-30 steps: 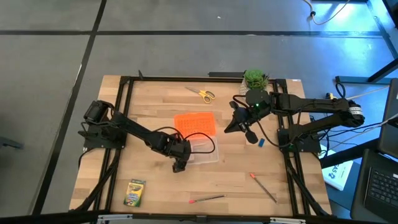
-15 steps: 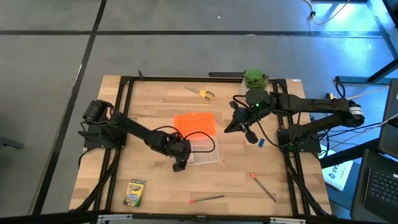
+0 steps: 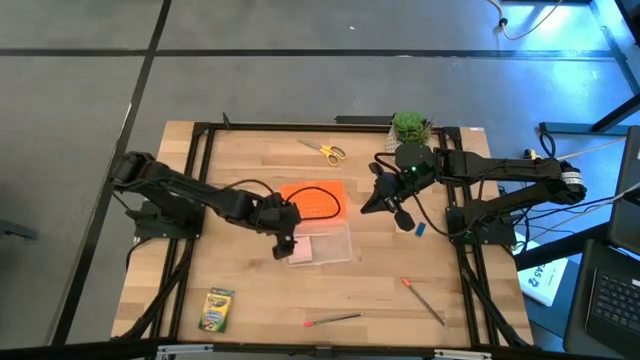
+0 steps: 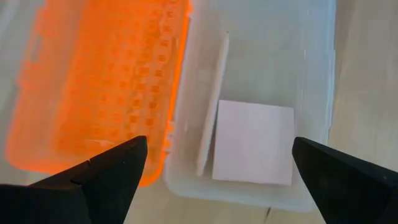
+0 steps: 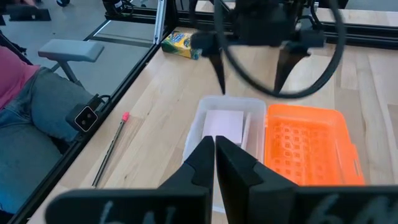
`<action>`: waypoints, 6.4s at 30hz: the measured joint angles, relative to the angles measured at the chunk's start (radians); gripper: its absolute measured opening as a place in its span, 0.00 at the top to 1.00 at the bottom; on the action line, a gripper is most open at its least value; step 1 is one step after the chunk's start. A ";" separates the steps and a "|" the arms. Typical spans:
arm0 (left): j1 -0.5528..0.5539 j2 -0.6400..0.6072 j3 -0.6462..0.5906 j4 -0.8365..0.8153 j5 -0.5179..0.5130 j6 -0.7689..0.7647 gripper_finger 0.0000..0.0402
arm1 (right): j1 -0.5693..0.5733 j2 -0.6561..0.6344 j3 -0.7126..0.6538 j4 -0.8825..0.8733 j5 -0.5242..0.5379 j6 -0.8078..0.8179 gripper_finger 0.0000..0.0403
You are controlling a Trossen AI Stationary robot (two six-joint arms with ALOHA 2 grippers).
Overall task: Pack school essentials
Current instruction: Put the yellow scissors into the supply box
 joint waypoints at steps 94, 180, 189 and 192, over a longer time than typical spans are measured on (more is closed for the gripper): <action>0.434 -0.279 0.000 -0.213 0.009 0.355 0.01 | -0.563 0.943 0.494 -0.119 0.340 0.072 0.57; 0.434 -0.279 -0.001 -0.265 0.004 0.333 0.01 | -0.211 1.000 0.905 -0.820 0.373 -0.068 0.94; 0.433 -0.280 -0.001 -0.267 0.003 0.333 0.01 | -0.136 1.000 0.905 -0.829 0.384 -0.058 0.93; 0.434 -0.280 -0.001 -0.267 0.003 0.333 0.01 | -0.120 0.996 0.905 -0.850 0.440 -0.059 0.94</action>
